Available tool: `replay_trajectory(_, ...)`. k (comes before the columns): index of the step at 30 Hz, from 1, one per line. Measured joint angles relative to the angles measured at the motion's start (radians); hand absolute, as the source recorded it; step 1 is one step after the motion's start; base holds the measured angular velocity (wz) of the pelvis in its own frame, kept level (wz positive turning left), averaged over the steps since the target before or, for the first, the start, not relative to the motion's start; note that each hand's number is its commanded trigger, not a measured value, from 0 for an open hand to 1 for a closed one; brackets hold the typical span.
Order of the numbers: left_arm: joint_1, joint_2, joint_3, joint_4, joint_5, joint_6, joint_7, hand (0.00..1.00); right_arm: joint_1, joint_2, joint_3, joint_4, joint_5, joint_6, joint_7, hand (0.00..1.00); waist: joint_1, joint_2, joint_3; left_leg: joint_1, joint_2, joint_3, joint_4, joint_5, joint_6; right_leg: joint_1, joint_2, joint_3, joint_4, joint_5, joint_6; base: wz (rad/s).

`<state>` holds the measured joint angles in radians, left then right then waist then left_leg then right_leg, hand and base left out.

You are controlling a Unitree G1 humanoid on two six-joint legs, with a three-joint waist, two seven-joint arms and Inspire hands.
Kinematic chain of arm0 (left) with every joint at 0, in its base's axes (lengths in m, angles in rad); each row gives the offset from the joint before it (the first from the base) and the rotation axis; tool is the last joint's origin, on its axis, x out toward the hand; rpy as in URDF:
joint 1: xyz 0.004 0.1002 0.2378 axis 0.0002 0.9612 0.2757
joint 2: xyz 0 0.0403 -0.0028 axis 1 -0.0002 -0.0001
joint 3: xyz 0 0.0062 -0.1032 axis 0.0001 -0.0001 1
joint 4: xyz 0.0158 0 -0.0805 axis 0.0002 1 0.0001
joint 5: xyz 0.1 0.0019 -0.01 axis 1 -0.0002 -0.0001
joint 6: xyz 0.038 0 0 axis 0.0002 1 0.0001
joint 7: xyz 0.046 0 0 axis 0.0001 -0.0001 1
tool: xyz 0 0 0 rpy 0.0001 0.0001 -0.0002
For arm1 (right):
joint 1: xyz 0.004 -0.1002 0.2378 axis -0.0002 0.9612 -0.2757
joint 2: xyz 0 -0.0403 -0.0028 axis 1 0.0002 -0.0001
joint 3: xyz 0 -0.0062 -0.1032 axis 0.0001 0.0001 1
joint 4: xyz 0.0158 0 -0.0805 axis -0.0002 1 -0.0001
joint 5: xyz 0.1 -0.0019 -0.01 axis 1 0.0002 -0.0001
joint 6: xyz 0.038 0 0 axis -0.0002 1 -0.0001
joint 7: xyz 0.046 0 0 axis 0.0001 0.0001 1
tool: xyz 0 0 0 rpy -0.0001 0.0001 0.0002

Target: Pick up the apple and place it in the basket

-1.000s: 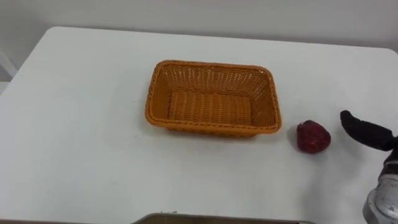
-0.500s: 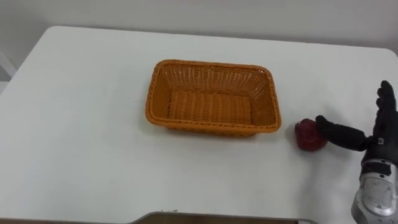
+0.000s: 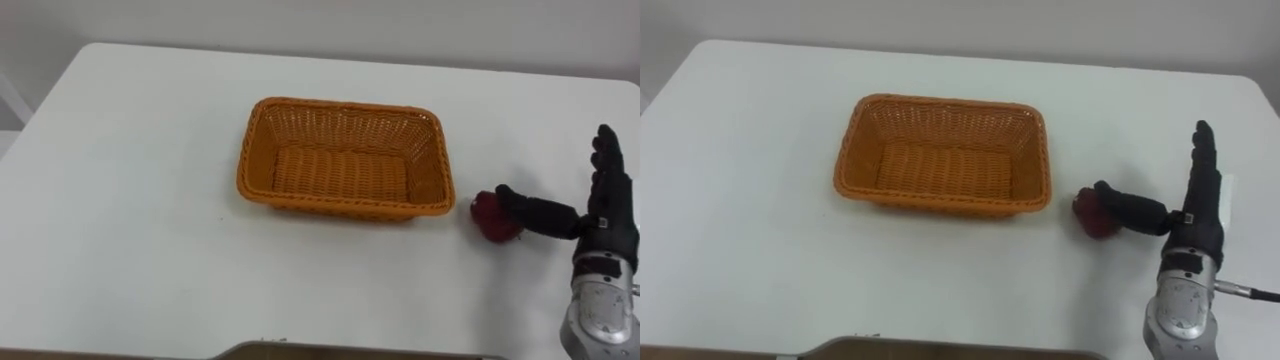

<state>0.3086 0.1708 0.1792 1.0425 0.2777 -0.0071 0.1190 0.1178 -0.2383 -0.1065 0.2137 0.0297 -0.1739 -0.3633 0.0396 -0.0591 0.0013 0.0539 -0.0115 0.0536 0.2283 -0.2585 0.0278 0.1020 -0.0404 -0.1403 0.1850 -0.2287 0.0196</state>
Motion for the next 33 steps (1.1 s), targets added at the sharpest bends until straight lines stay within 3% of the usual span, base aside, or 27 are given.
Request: replay_trajectory(33,-0.004,0.0,-0.012,-0.002,0.0,-0.001,-0.004,0.0,0.004,0.0,0.03,-0.017,-0.005,-0.006,0.021,0.0,0.016,0.004,0.002,0.001,0.0,-0.002,0.001,0.0,0.0,0.003,0.0,-0.001,-0.001,0.0,0.0,0.0)
